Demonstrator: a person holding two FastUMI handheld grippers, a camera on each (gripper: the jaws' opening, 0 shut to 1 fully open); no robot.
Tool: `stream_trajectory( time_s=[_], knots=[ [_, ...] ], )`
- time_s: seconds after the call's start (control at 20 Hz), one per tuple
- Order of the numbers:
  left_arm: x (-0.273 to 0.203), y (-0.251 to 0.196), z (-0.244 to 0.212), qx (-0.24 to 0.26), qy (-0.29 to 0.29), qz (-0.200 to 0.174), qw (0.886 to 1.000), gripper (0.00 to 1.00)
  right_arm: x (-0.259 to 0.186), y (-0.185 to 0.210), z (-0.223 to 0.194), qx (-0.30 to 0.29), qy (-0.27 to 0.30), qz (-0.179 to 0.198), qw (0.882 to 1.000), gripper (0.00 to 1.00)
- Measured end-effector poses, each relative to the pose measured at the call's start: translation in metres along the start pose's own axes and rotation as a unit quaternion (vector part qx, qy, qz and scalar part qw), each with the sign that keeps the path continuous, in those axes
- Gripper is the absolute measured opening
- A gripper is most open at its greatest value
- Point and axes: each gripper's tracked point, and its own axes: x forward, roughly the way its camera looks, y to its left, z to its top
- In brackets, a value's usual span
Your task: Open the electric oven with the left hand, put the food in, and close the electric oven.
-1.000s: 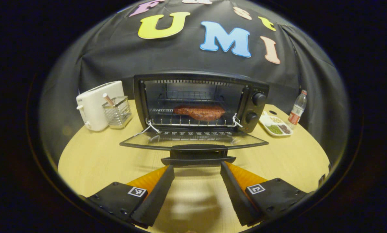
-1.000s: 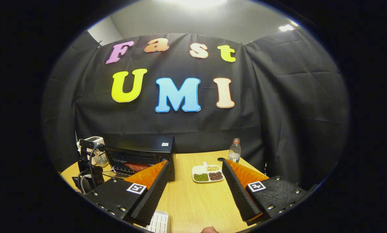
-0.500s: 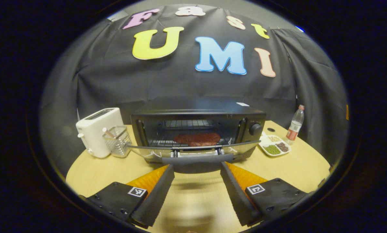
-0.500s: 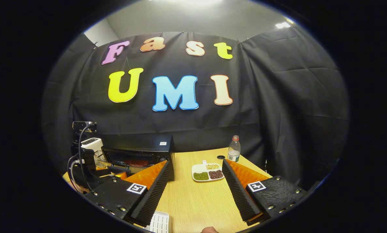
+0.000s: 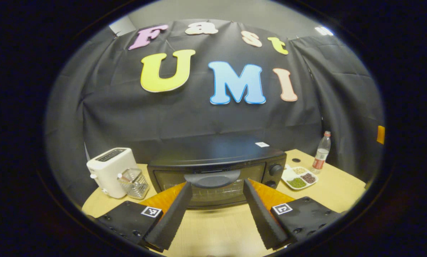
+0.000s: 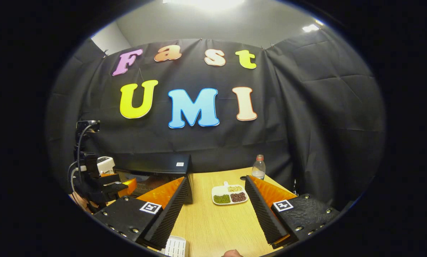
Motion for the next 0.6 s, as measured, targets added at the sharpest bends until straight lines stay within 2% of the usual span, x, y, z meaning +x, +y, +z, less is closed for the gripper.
stream_trajectory(
  time_s=[0.25, 0.4, 0.45, 0.5, 0.55, 0.6],
  knots=[
    [-0.077, -0.008, 0.054, -0.010, -0.057, 0.035, 0.998, 1.00, -0.014, -0.005, 0.021, 0.003, -0.025, 0.050, 0.998, 0.98],
    [-0.124, -0.015, 0.078, -0.012, -0.077, 0.056, 0.995, 0.93, -0.030, -0.015, 0.032, 0.005, -0.034, 0.072, 0.997, 0.98],
    [-0.140, -0.018, 0.086, -0.008, -0.086, 0.063, 0.994, 0.97, -0.037, -0.020, 0.037, 0.006, -0.040, 0.078, 0.996, 0.98],
    [-0.154, -0.019, 0.093, -0.002, -0.093, 0.071, 0.993, 0.95, -0.041, -0.024, 0.039, 0.005, -0.044, 0.081, 0.996, 0.98],
    [-0.169, -0.022, 0.097, 0.001, -0.098, 0.078, 0.992, 1.00, -0.046, -0.030, 0.042, 0.002, -0.047, 0.084, 0.995, 0.98],
    [-0.184, -0.026, 0.100, 0.001, -0.102, 0.083, 0.991, 1.00, -0.051, -0.036, 0.043, -0.001, -0.050, 0.087, 0.995, 0.98]
  ],
)
